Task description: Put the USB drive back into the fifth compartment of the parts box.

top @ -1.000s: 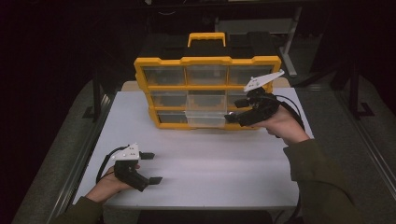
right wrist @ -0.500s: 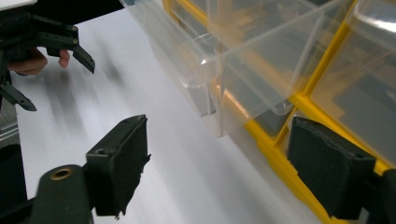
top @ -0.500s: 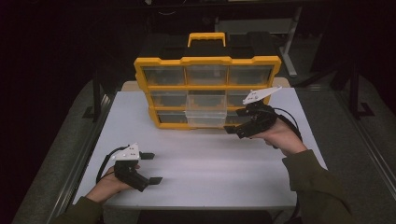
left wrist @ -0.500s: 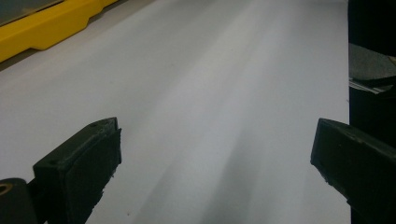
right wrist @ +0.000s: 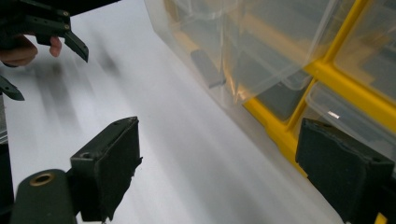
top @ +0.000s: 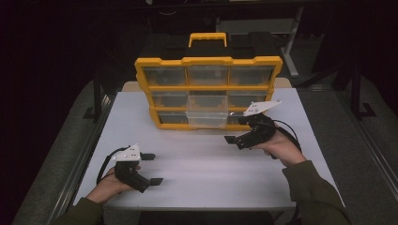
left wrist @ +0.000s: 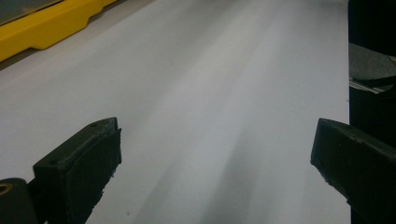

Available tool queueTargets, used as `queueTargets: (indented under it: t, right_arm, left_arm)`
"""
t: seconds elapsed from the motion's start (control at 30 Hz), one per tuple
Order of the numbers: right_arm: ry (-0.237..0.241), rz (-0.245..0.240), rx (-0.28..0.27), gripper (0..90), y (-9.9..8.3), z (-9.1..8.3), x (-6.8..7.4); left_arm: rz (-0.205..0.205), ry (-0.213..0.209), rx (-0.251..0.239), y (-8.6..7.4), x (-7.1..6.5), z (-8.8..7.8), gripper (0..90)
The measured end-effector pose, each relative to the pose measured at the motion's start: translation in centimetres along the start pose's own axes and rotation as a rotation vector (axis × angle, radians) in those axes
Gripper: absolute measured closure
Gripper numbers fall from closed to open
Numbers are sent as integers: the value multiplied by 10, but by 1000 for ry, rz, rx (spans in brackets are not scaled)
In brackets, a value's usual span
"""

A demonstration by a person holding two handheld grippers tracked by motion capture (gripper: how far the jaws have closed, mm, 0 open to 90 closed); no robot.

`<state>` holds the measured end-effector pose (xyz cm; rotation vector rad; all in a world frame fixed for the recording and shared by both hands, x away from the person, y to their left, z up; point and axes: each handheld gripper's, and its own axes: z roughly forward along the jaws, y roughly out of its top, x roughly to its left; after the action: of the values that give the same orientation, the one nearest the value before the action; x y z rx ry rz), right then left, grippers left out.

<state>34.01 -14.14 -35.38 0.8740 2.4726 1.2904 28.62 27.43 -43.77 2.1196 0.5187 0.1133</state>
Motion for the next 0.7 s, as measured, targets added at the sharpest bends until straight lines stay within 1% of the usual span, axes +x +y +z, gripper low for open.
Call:
queueTargets:
  t: [0.07, 0.13, 0.17, 0.2, 0.27, 0.33, 0.4, 0.47, 0.5, 0.7]
  right_arm:
    - [-7, 3, 4, 122, -7, 3, 2]
    - [-6, 4, 4, 116, -9, 4, 2]
    - [-7, 10, 0, 105, -14, 6, 3]
    - [-7, 10, 0, 105, -14, 6, 3]
    - [-14, 12, -4, 98, -21, 9, 4]
    - [-16, 14, -5, 93, -23, 10, 5]
    - [-12, 13, -14, 85, -32, 12, 7]
    - [-15, 12, -15, 81, -35, 13, 7]
    - [-20, 17, -13, 74, -41, 15, 7]
    - [-35, 35, -20, 53, -56, 17, 9]
  left_arm:
    - [-4, 0, -1, 0, 0, 0, 11]
    - [-3, 1, -2, 0, 0, 0, 11]
    - [-5, 1, -3, 0, 0, 0, 11]
    - [-5, 1, -3, 0, 0, 0, 11]
    - [-4, 1, -1, 0, 0, 0, 11]
    - [-3, 1, 0, 0, 0, 0, 11]
    - [-4, 2, -2, 0, 0, 0, 11]
    - [-5, 2, -2, 0, 0, 0, 11]
    - [-7, 1, -2, -1, 0, 0, 11]
    - [-4, 3, -2, -1, -1, -1, 11]
